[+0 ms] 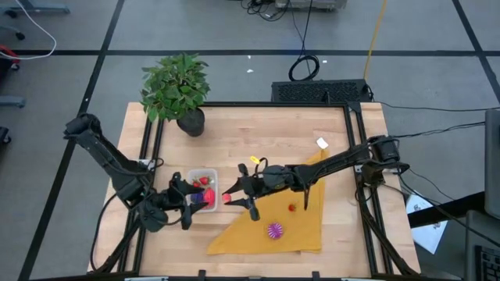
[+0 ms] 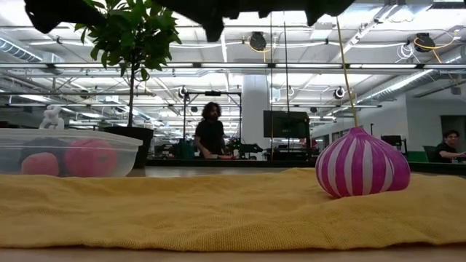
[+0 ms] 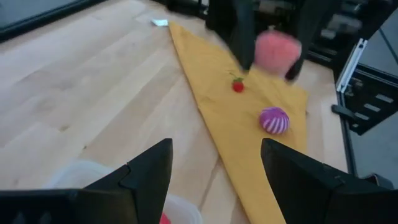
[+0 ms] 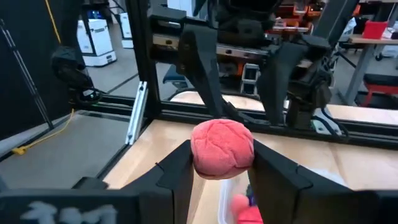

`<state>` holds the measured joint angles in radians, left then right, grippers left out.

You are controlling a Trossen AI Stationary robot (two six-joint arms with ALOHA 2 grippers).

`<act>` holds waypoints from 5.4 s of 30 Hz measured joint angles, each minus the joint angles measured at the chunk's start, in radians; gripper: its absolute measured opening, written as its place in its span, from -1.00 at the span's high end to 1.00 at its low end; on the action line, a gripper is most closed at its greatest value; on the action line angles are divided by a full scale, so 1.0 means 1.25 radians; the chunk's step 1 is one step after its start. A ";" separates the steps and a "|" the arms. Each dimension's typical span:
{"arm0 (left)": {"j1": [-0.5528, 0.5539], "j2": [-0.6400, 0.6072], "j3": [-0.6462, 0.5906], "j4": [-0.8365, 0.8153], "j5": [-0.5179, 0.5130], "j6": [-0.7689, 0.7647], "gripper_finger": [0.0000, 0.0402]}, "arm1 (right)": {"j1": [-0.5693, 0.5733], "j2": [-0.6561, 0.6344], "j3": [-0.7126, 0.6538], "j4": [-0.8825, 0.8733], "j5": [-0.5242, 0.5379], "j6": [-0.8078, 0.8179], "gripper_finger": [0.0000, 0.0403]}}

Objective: Pick and placing Produce into tupperware
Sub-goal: Put the pink peach into the transparent bin

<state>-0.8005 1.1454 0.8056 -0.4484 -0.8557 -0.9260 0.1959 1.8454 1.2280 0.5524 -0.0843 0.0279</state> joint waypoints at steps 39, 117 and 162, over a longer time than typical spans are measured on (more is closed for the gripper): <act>0.112 0.092 -0.011 0.044 0.035 0.442 -0.25 | -0.019 0.063 0.057 0.019 -0.041 0.217 0.34; 0.182 0.089 -0.010 0.127 0.108 0.627 0.37 | -0.063 0.162 0.056 0.139 -0.056 0.495 0.35; 0.157 0.036 -0.008 -0.054 0.051 0.478 0.42 | -0.058 0.164 0.056 0.137 -0.096 0.470 0.02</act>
<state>-0.6041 1.1901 0.7957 -0.5165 -0.7920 -0.3288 0.1238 2.0506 1.2980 0.7231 -0.2041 0.6158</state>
